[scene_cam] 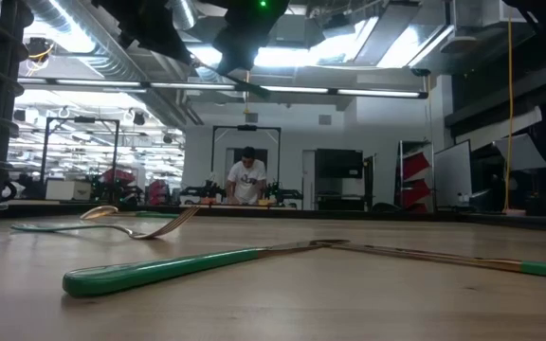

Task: Sort silverware
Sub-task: Put the middle fork into the cutlery rack

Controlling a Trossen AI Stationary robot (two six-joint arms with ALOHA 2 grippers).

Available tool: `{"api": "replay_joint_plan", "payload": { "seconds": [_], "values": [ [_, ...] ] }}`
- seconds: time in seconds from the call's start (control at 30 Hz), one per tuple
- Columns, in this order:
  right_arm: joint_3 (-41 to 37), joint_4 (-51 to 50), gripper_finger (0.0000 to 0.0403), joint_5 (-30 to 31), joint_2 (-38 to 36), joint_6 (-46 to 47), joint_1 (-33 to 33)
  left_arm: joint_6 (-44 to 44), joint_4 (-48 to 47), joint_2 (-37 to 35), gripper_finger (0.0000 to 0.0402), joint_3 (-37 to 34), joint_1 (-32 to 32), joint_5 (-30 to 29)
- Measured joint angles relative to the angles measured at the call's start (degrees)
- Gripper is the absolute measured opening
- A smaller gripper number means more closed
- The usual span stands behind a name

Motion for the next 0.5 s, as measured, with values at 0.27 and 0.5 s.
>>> {"api": "replay_joint_plan", "payload": {
  "seconds": [0.27, 0.5],
  "values": [
    [0.0, -0.8, 0.0132, 0.2, 0.0, -0.9, 0.0, 1.1, 0.4, -0.1, 0.0000, 0.0, 0.0, 0.0],
    [0.0, -6.7, 0.0147, 5.2, -0.8, 1.0, 0.0, 1.4, -0.7, -3.1, 0.0000, 0.0, -0.2, -0.1]
  ]
}}
